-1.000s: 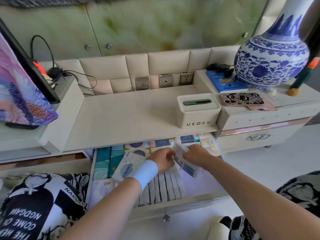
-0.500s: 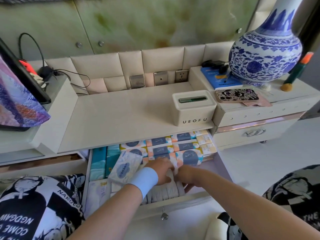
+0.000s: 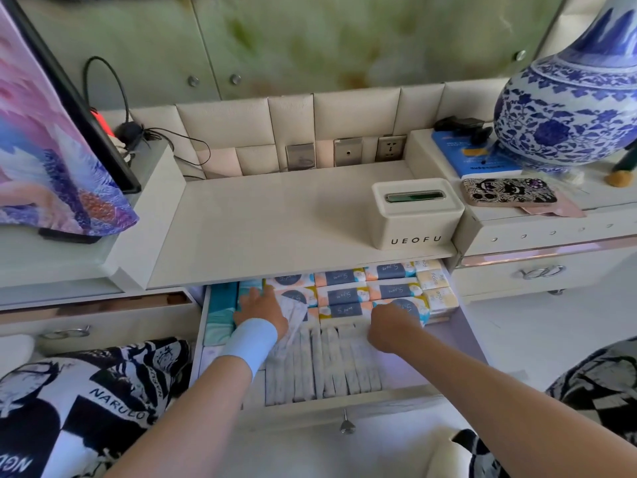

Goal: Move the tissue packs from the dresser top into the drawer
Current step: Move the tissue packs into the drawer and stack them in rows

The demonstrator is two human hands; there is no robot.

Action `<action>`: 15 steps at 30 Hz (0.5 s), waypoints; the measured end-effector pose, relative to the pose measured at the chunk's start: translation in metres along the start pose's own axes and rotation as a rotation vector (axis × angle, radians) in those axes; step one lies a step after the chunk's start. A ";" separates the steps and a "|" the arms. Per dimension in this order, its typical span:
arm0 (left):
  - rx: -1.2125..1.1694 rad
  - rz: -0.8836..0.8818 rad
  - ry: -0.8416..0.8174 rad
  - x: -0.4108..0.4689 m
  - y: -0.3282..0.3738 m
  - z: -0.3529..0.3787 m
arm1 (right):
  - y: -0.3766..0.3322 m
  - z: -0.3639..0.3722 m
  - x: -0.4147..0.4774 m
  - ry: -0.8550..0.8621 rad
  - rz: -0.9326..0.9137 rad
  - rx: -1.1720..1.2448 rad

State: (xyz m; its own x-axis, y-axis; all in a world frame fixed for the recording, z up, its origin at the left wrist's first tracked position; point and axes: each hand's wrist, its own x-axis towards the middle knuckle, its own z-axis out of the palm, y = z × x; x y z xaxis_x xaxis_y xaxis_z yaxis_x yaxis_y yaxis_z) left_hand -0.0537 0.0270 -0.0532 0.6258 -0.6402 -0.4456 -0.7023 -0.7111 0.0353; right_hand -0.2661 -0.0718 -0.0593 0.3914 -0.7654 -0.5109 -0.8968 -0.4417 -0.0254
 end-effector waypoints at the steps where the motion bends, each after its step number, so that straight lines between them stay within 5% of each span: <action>1: -0.078 -0.053 -0.040 0.001 -0.001 0.000 | -0.002 -0.003 0.001 0.042 0.012 0.013; 9: -0.337 -0.025 -0.198 -0.005 0.012 -0.019 | 0.000 -0.013 0.003 0.124 -0.039 0.255; 15: -1.013 0.032 -0.306 -0.014 0.050 -0.032 | -0.009 -0.035 -0.011 -0.091 -0.136 1.022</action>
State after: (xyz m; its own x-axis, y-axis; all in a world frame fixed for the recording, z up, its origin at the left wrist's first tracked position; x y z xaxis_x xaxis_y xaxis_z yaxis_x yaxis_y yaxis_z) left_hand -0.0867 -0.0085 -0.0169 0.4008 -0.6629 -0.6324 -0.0174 -0.6957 0.7181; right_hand -0.2553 -0.0755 -0.0237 0.5237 -0.6815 -0.5112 -0.6102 0.1187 -0.7833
